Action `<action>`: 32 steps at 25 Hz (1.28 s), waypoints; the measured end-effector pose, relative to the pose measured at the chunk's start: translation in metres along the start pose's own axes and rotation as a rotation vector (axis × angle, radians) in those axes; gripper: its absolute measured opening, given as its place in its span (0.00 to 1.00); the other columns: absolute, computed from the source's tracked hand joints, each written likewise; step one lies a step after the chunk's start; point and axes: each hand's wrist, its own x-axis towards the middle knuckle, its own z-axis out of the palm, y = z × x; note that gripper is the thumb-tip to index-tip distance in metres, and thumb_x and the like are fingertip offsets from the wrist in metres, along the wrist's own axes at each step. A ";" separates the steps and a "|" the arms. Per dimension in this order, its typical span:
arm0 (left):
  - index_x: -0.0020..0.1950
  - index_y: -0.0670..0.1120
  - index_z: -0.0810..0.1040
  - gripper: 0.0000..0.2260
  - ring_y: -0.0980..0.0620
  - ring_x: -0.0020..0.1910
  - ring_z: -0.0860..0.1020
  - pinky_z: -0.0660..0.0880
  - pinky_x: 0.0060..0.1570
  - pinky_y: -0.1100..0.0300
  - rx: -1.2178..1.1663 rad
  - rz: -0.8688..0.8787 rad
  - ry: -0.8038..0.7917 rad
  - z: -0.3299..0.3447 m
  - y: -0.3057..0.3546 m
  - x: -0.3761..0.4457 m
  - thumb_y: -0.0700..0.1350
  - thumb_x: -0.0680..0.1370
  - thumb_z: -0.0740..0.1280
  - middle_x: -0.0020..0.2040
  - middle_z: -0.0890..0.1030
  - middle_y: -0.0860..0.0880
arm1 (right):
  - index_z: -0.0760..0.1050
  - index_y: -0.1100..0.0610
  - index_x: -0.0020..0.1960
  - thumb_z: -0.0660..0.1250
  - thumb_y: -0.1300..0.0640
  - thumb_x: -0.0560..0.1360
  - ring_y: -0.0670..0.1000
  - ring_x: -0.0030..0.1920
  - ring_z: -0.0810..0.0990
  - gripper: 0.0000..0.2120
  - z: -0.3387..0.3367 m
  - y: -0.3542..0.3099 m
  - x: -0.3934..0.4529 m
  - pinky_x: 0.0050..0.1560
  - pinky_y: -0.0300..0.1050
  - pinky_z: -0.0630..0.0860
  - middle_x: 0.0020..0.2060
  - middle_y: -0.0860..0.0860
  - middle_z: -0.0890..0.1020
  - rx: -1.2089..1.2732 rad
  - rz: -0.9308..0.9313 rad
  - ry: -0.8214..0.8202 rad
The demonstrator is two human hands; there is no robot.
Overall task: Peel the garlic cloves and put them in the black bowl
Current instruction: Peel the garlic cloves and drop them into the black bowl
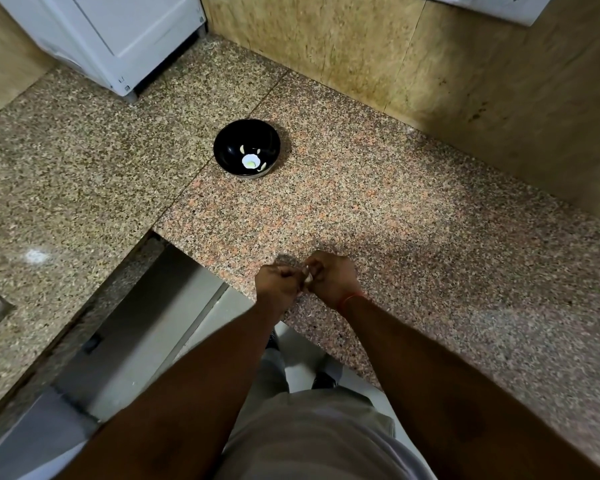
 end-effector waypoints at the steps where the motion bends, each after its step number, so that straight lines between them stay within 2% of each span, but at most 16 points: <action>1: 0.41 0.42 0.88 0.03 0.50 0.31 0.79 0.81 0.39 0.54 -0.001 -0.007 0.017 0.001 -0.001 0.001 0.40 0.74 0.78 0.33 0.84 0.43 | 0.83 0.51 0.49 0.78 0.61 0.67 0.48 0.39 0.83 0.12 0.001 0.001 0.001 0.38 0.37 0.78 0.39 0.48 0.85 -0.010 -0.003 0.004; 3: 0.39 0.43 0.88 0.04 0.47 0.32 0.80 0.82 0.40 0.50 -0.006 -0.021 0.033 0.002 0.000 0.002 0.40 0.74 0.78 0.34 0.85 0.42 | 0.84 0.50 0.52 0.76 0.60 0.69 0.46 0.39 0.83 0.13 0.003 0.001 0.001 0.38 0.35 0.77 0.40 0.48 0.86 -0.019 -0.022 0.014; 5: 0.37 0.43 0.87 0.05 0.47 0.32 0.80 0.82 0.39 0.49 0.020 -0.014 0.036 0.003 -0.001 0.003 0.40 0.73 0.78 0.34 0.85 0.41 | 0.85 0.50 0.55 0.74 0.58 0.71 0.44 0.41 0.83 0.13 0.004 0.001 0.001 0.42 0.37 0.80 0.42 0.47 0.87 -0.017 -0.052 0.015; 7: 0.33 0.43 0.85 0.09 0.50 0.30 0.78 0.81 0.36 0.49 0.071 0.008 0.047 0.004 -0.003 0.007 0.40 0.73 0.78 0.30 0.83 0.43 | 0.85 0.48 0.45 0.73 0.55 0.72 0.41 0.37 0.81 0.04 0.004 -0.002 0.003 0.39 0.40 0.79 0.37 0.45 0.85 -0.068 -0.092 -0.018; 9: 0.24 0.47 0.78 0.18 0.55 0.26 0.73 0.75 0.30 0.61 0.139 0.033 0.058 0.007 -0.003 0.008 0.39 0.73 0.77 0.24 0.76 0.50 | 0.78 0.45 0.33 0.72 0.54 0.72 0.38 0.32 0.76 0.10 0.002 -0.004 0.005 0.34 0.38 0.71 0.30 0.42 0.79 -0.120 -0.084 -0.037; 10: 0.22 0.49 0.74 0.21 0.57 0.25 0.70 0.70 0.28 0.65 0.181 0.051 0.061 0.007 -0.002 0.007 0.38 0.73 0.76 0.22 0.73 0.53 | 0.76 0.44 0.32 0.72 0.54 0.72 0.37 0.32 0.75 0.12 0.002 -0.004 0.006 0.34 0.37 0.69 0.29 0.41 0.77 -0.131 -0.074 -0.036; 12: 0.23 0.50 0.70 0.23 0.59 0.24 0.66 0.61 0.24 0.71 0.237 0.092 0.050 0.008 0.001 0.003 0.36 0.75 0.73 0.23 0.69 0.56 | 0.81 0.45 0.36 0.74 0.56 0.71 0.36 0.32 0.75 0.08 -0.001 -0.004 0.007 0.34 0.31 0.68 0.30 0.40 0.77 -0.124 -0.075 -0.058; 13: 0.24 0.50 0.70 0.23 0.59 0.24 0.66 0.61 0.23 0.70 0.255 0.116 0.060 0.008 0.002 0.001 0.35 0.75 0.72 0.23 0.69 0.55 | 0.84 0.47 0.39 0.75 0.57 0.71 0.36 0.33 0.77 0.05 -0.002 -0.004 0.006 0.34 0.29 0.69 0.30 0.41 0.79 -0.103 -0.089 -0.057; 15: 0.24 0.49 0.71 0.22 0.57 0.25 0.67 0.66 0.27 0.64 0.261 0.128 0.055 0.008 -0.001 0.003 0.36 0.76 0.71 0.24 0.71 0.54 | 0.85 0.52 0.43 0.75 0.58 0.71 0.42 0.36 0.82 0.02 -0.001 -0.004 0.004 0.39 0.36 0.77 0.35 0.46 0.84 -0.038 -0.104 -0.028; 16: 0.25 0.49 0.72 0.21 0.55 0.26 0.70 0.69 0.29 0.62 0.246 0.115 0.045 0.008 -0.006 0.006 0.37 0.76 0.72 0.25 0.73 0.53 | 0.87 0.54 0.46 0.75 0.58 0.71 0.46 0.40 0.85 0.04 -0.001 -0.002 0.004 0.43 0.40 0.80 0.39 0.50 0.87 -0.021 -0.096 -0.011; 18: 0.26 0.49 0.76 0.19 0.54 0.28 0.73 0.73 0.31 0.60 0.234 0.077 0.035 0.007 -0.008 0.008 0.39 0.75 0.74 0.27 0.76 0.52 | 0.87 0.53 0.50 0.74 0.58 0.72 0.46 0.44 0.85 0.08 0.001 0.000 0.005 0.48 0.42 0.83 0.44 0.51 0.88 -0.011 -0.069 -0.010; 21: 0.28 0.48 0.79 0.15 0.54 0.28 0.73 0.72 0.29 0.61 0.235 0.060 0.038 0.007 -0.008 0.009 0.37 0.74 0.74 0.28 0.77 0.50 | 0.86 0.51 0.46 0.75 0.58 0.72 0.42 0.40 0.84 0.05 0.000 -0.001 0.004 0.44 0.39 0.81 0.40 0.47 0.87 0.016 -0.057 -0.038; 23: 0.28 0.47 0.78 0.15 0.53 0.27 0.73 0.72 0.28 0.62 0.207 0.045 0.047 0.009 -0.008 0.009 0.35 0.73 0.73 0.27 0.77 0.50 | 0.85 0.51 0.42 0.76 0.60 0.70 0.43 0.38 0.83 0.04 -0.001 -0.001 0.001 0.41 0.41 0.80 0.36 0.46 0.85 0.049 -0.066 -0.028; 27: 0.34 0.46 0.80 0.10 0.42 0.36 0.81 0.81 0.39 0.43 0.059 -0.015 -0.005 0.013 -0.010 0.015 0.40 0.76 0.68 0.36 0.83 0.41 | 0.84 0.51 0.49 0.81 0.59 0.66 0.47 0.45 0.84 0.13 -0.005 0.006 -0.001 0.46 0.45 0.83 0.44 0.47 0.87 0.122 0.080 0.070; 30: 0.38 0.47 0.81 0.14 0.41 0.32 0.79 0.78 0.35 0.45 -0.081 -0.056 -0.013 0.013 -0.001 0.012 0.35 0.81 0.65 0.35 0.82 0.38 | 0.83 0.48 0.52 0.82 0.59 0.66 0.47 0.47 0.85 0.18 -0.011 0.010 0.004 0.48 0.48 0.84 0.46 0.46 0.86 0.171 0.106 0.111; 32: 0.42 0.42 0.80 0.11 0.42 0.31 0.79 0.79 0.36 0.45 -0.131 -0.061 -0.028 0.013 0.003 0.009 0.35 0.83 0.64 0.35 0.82 0.38 | 0.82 0.48 0.59 0.81 0.63 0.66 0.46 0.49 0.85 0.24 -0.016 0.012 0.008 0.53 0.49 0.84 0.48 0.46 0.86 0.194 0.135 0.106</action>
